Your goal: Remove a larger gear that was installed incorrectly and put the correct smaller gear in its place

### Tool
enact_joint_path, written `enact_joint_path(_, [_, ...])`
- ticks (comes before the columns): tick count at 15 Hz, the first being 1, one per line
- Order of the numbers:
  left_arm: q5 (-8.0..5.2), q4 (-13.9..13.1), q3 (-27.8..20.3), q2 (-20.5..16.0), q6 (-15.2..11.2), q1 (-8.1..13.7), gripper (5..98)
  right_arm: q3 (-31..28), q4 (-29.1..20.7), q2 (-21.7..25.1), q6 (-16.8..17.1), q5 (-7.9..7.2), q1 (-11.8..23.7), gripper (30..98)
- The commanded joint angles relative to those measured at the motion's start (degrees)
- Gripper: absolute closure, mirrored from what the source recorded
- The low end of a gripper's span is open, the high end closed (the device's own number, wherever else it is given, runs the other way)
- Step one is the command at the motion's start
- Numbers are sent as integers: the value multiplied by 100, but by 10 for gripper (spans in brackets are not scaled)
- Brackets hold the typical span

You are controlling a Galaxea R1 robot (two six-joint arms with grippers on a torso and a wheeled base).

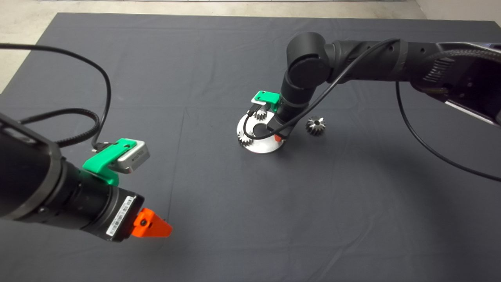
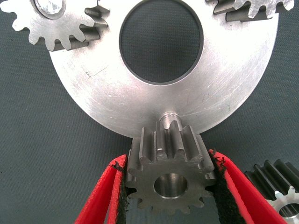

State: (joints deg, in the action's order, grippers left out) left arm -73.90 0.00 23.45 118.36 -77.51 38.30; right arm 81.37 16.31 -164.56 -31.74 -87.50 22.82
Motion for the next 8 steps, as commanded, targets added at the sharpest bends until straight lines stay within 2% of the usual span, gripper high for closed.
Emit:
enact_joint_path(1, [-1,-88,-71,-19,-10,62,54,-18,12,-11,28,-750,153,890])
enact_joint_path(8, [-10,-88,-71,-19,-10,55,54,87,118,-36,28,-750,118,890])
